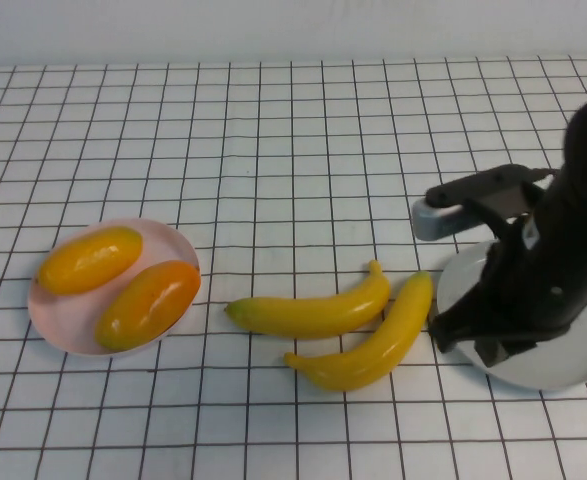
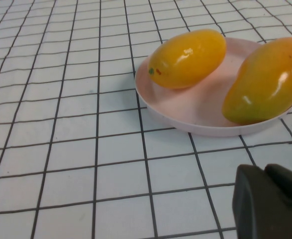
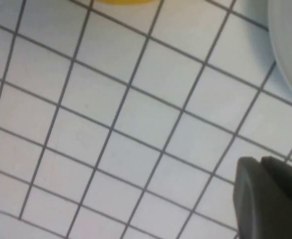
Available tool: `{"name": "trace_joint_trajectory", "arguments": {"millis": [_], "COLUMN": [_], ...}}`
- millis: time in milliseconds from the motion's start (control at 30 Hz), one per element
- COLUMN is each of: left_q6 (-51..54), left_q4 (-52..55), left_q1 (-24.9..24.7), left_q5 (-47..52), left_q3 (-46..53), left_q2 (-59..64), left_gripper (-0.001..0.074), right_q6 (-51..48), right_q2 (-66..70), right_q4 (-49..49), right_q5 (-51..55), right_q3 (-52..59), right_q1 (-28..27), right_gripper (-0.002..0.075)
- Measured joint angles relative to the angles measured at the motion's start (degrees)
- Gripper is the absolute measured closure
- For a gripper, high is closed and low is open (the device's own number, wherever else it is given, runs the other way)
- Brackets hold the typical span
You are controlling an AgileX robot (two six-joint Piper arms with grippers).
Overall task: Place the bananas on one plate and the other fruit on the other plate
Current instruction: Put another type of fruit in the right plate
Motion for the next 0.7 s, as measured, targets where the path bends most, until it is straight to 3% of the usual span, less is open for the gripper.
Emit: {"name": "trace_joint_trajectory", "arguments": {"millis": [100,333,400,700], "left_q6": [0.0,0.0,0.0,0.0], "left_q4": [0.0,0.0,0.0,0.0], "left_q1": [0.0,0.0,0.0,0.0], "left_q5": [0.0,0.0,0.0,0.0], "left_q3": [0.0,0.0,0.0,0.0], "left_q2": [0.0,0.0,0.0,0.0], "left_gripper": [0.0736,0.0736,0.0736,0.0736], "right_q6": [0.22,6.63,9.12,18.19], "right_q2": [5.37,16.19,18.55,27.53], "right_q4": [-0.6,-0.86,-0.86,1.4], "right_q5": [0.0,0.0,0.0,-0.19], "right_q3": [-5.39,-14.83,-16.26,-17.36], "right_q1": [0.63,0.75,0.75,0.75], "right_gripper": [0.0687,0.0364,0.0312,0.0299]}}
